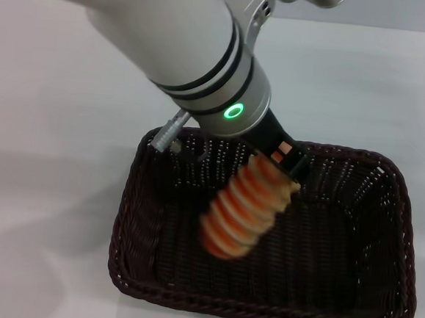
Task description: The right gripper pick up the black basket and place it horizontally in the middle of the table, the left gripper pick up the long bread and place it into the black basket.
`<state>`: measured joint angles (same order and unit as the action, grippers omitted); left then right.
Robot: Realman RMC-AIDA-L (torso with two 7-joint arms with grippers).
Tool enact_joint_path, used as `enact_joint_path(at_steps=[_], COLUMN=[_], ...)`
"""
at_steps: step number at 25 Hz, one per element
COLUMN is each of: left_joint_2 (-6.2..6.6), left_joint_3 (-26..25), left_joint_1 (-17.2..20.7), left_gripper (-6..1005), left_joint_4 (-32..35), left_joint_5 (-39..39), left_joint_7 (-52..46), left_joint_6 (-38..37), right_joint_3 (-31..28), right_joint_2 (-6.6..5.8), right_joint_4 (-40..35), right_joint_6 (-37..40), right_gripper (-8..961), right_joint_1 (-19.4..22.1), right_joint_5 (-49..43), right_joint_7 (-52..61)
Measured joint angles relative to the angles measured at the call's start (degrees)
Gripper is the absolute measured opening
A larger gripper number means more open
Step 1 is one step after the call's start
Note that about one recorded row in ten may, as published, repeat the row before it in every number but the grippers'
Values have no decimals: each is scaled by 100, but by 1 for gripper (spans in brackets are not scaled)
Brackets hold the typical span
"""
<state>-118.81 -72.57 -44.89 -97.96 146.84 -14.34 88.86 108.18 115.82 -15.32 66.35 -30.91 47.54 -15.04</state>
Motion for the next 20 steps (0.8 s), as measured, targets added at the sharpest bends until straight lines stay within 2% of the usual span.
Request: enact_joint_path(at_steps=[2, 4, 7, 8, 10, 12, 13, 16, 18, 19, 20], left_joint_2=[5, 16, 26, 26, 29, 43, 43, 60, 62, 62, 64], left_joint_3=[2, -3, -101, -206, -267, -448, -515, -901, -1307, -1307, -1382], left_joint_1=[78, 142, 323, 505, 619, 898, 989, 1461, 2026, 2026, 2212], left_gripper=[408, 518, 683, 714, 775, 837, 837, 837, 837, 837, 837], left_joint_4=[-31, -36, -37, -40, -40, -4, 24, 303, 858, 858, 1070], left_joint_5=[18, 99, 562, 966, 1152, 1544, 1625, 1818, 1804, 1804, 1795], left_joint_7=[-10, -19, -42, -46, -43, 2, 33, 336, 709, 709, 776], left_joint_6=[-32, -88, -354, -684, -895, -1558, -1784, -3137, -5018, -5018, -5732], right_joint_3=[9, 7, -13, -21, -32, -89, -160, -191, -194, -194, -219], right_joint_2=[-12, -17, -23, -28, -28, -29, -29, -29, -29, -29, -38], right_joint_4=[-1, -5, 17, 22, 20, 7, -3, -5, 20, 20, 30], right_joint_6=[0, 1, 1, 1, 1, 1, 1, 1, -9, -9, -36], right_gripper=[360, 360, 360, 360, 360, 360, 359, 359, 359, 359, 359], right_joint_1=[-13, -36, -77, -91, -99, -120, -147, -183, -264, -264, -294], right_joint_5=[0, 0, 0, 6, 14, 19, 12, 11, 14, 14, 19], right_joint_7=[1, 1, 1, 1, 1, 2, 3, 29, 68, 68, 69])
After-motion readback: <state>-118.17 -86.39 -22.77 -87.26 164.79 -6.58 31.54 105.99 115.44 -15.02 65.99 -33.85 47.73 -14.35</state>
